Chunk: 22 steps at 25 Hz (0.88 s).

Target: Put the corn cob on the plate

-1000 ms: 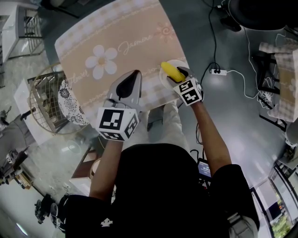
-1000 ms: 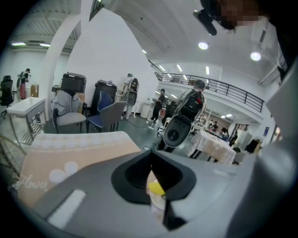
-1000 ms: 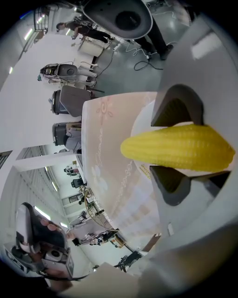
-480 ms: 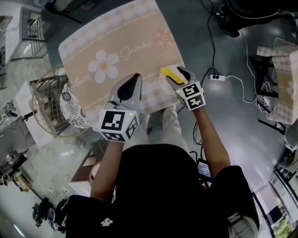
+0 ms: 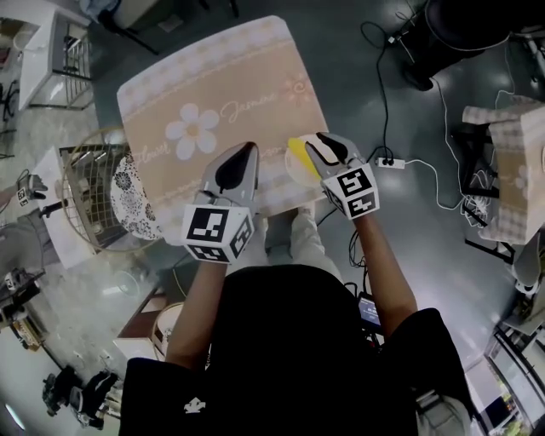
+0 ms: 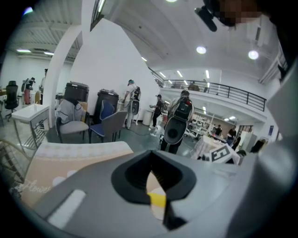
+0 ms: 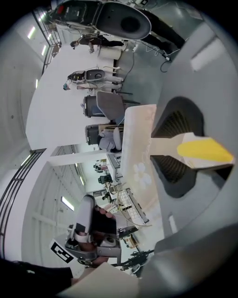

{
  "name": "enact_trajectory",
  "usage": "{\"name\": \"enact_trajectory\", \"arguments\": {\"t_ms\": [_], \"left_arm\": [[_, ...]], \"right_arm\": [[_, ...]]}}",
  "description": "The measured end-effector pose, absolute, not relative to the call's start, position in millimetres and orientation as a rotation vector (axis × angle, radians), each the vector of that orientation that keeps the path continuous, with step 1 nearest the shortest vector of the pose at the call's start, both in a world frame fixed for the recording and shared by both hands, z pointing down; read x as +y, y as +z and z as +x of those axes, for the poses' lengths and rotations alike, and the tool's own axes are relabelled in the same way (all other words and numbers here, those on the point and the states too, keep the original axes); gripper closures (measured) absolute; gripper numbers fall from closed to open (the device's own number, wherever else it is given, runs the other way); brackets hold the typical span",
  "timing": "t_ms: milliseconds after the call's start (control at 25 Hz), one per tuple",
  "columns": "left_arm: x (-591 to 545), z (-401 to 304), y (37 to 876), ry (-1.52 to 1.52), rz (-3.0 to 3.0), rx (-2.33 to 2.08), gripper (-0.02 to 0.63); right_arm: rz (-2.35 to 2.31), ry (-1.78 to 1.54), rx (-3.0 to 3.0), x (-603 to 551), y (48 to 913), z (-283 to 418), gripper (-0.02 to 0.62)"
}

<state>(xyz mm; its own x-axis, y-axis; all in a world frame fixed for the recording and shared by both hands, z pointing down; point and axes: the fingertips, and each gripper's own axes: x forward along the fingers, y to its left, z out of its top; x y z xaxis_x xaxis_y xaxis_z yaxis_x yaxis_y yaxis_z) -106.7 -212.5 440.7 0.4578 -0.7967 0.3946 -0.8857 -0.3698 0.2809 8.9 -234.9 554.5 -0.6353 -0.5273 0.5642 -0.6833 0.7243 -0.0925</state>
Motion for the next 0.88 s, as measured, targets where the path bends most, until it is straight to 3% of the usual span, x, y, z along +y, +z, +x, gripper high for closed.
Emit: {"name": "enact_trajectory", "arguments": {"t_ms": [240,600,880], "left_arm": [[-203.6,-95.7,409.6,0.095,2.284,-1.42,0.598],[-191.8,-85.0,390.2,0.102,2.272,-1.552,0.598],[-168.4,-76.1,387.3,0.175,2.256,-1.687,0.598]], "right_arm": [[0.898,0.341,-2.494,-234.5,518.9,10.9,0.502],[0.837,0.189,-2.585,-222.7,467.9,13.3,0.592],[0.773,0.108,-2.667,-213.2,441.9,16.2,0.592]]}}
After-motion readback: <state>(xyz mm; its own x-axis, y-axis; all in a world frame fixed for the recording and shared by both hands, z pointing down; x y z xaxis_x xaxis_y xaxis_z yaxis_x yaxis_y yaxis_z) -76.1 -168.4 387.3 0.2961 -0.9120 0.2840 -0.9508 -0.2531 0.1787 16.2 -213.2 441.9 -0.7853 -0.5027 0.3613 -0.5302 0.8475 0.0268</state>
